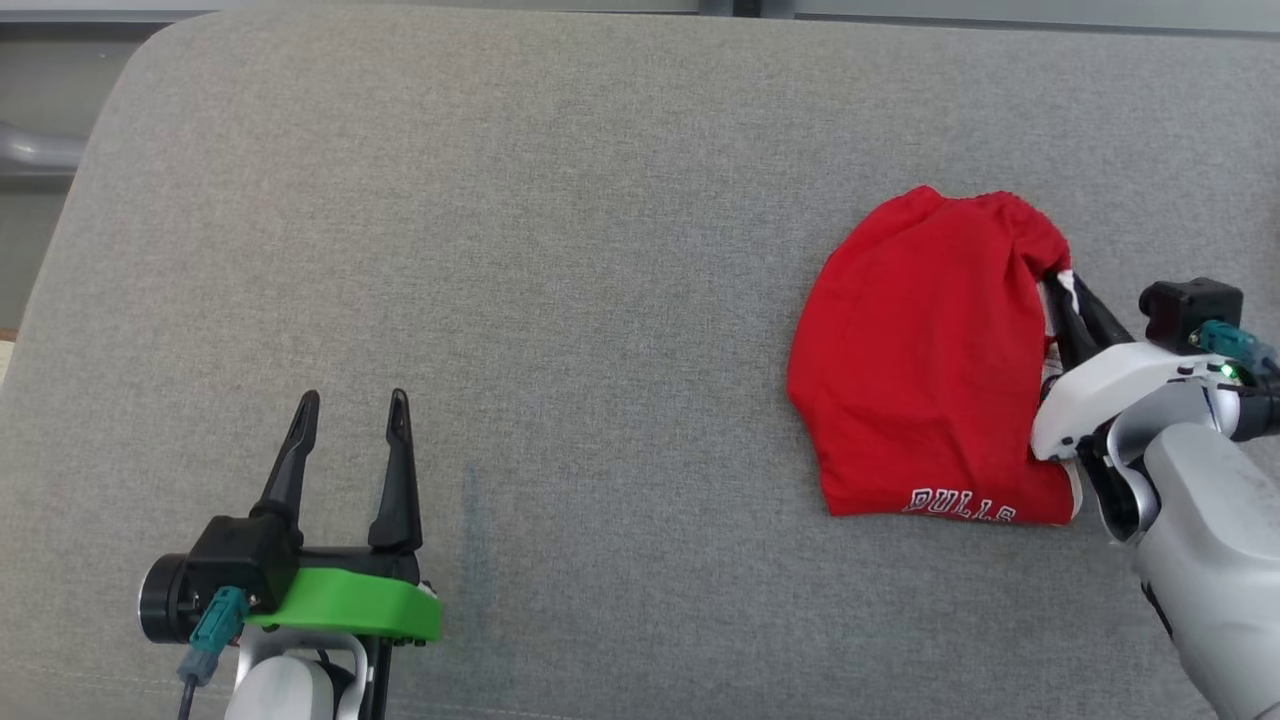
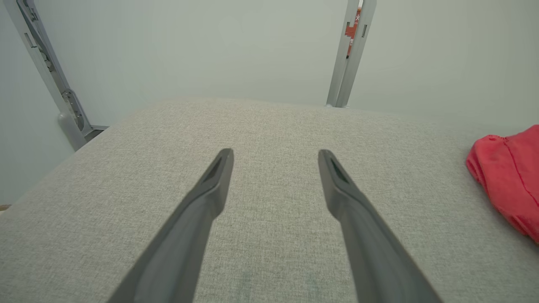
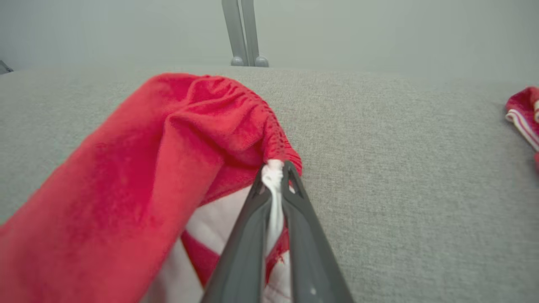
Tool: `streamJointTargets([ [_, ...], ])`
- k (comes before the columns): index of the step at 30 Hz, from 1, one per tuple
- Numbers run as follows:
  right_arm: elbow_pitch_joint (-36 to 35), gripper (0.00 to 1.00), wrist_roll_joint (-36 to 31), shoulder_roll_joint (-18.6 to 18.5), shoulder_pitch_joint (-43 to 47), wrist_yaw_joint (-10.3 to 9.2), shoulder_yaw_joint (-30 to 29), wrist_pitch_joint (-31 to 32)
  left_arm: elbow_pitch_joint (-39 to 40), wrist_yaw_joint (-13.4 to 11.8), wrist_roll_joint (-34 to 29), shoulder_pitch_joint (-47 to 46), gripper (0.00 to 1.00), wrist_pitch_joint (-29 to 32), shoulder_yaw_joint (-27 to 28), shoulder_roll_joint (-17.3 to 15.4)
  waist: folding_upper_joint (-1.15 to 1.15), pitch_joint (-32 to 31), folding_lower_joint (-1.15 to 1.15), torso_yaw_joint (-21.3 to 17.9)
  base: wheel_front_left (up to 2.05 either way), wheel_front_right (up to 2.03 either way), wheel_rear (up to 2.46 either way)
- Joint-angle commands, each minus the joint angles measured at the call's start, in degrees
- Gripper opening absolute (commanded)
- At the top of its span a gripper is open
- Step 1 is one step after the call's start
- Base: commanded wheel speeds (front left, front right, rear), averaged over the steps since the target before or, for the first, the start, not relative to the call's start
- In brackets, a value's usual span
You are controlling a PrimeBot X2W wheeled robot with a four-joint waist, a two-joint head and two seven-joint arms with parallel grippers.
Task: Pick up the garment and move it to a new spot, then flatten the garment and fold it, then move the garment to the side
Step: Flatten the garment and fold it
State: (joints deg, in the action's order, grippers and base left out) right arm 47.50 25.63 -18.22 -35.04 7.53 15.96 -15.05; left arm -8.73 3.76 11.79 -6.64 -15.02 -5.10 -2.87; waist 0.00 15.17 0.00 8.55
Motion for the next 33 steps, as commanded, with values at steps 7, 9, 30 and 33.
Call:
streamJointTargets([
  [7, -11.6, 0.00, -3.6, 0.7, 0.4, -0.09, -0.4, -0.2, -0.5, -0.1, 0.2, 0.3, 1.00, -0.2, 0.4, -0.1, 0.00, -3.1, 0.00, 0.3, 0.00, 0.00, 0.00],
  [9, -14.8, 0.00, -4.7, 1.8, 1.0, -0.09, 1.3, -0.2, -0.5, -0.1, 0.3, 0.9, 1.00, -0.2, 0.4, -0.1, 0.00, -3.8, 0.00, 0.6, 0.00, 0.00, 0.00],
  [30, -17.3, 0.31, -3.2, 14.1, 7.7, -0.09, 35.5, -0.2, -0.7, -1.0, 1.3, 3.5, 1.00, -0.2, -0.5, -0.1, 0.00, -5.8, 0.00, 5.8, 0.00, 0.00, 0.00],
  [33, -16.7, 1.00, -2.8, 14.7, 8.1, -0.09, 38.0, -0.2, -0.8, -1.4, 1.4, 3.6, 1.00, -0.2, -0.8, -0.1, 0.00, -6.0, 0.00, 5.5, 0.00, 0.00, 0.00],
])
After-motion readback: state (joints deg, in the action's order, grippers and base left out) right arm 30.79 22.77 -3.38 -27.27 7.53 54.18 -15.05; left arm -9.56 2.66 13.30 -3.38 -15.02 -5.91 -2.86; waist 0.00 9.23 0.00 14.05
